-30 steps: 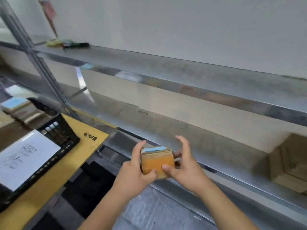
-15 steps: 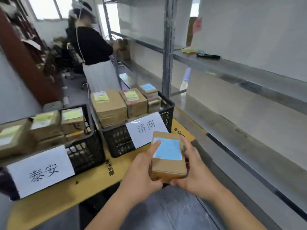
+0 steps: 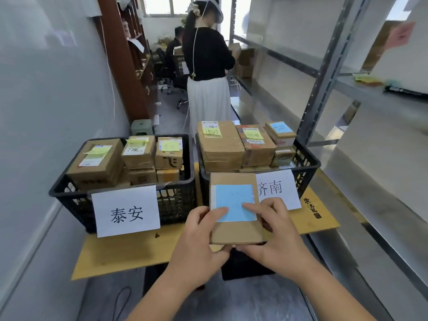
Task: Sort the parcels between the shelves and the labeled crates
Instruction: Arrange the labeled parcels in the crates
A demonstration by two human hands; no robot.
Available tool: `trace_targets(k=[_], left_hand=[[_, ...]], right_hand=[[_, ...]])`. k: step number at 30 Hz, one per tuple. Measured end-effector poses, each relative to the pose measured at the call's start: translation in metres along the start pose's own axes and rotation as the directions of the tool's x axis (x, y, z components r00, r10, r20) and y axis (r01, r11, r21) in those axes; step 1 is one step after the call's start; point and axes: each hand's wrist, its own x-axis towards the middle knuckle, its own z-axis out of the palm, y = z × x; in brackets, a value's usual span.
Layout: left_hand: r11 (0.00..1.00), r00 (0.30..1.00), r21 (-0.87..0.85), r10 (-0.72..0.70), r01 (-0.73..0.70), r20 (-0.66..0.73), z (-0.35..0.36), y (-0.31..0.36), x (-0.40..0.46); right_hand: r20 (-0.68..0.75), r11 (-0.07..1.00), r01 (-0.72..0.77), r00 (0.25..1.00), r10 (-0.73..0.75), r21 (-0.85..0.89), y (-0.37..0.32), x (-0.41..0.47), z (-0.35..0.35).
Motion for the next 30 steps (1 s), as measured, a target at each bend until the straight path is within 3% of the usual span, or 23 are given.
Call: trace_targets(k=[10, 20, 30], left_hand=[[0.977, 0.976, 0.123, -0.155, 0.175, -0.155, -0.023, -0.034, 0.075], [0.875, 0.856, 0.122, -0.415, 0.468, -0.307, -0.080, -0.086, 0.077], [0.847, 0.810, 0.065, -0.478, 0.528, -0.340, -0.150, -0.161, 0.076]], right_hand=[[0.123, 0.987, 0.095, 0.986, -0.111, 0.128, 0.024, 0.118, 0.028], [0.340, 0.950, 0.214, 0.897, -0.284, 0.229, 0.010, 0.196, 0.106], [0.390, 0.931, 0.259, 0.854, -0.345, 0.258, -0.021, 0.247, 0.198]])
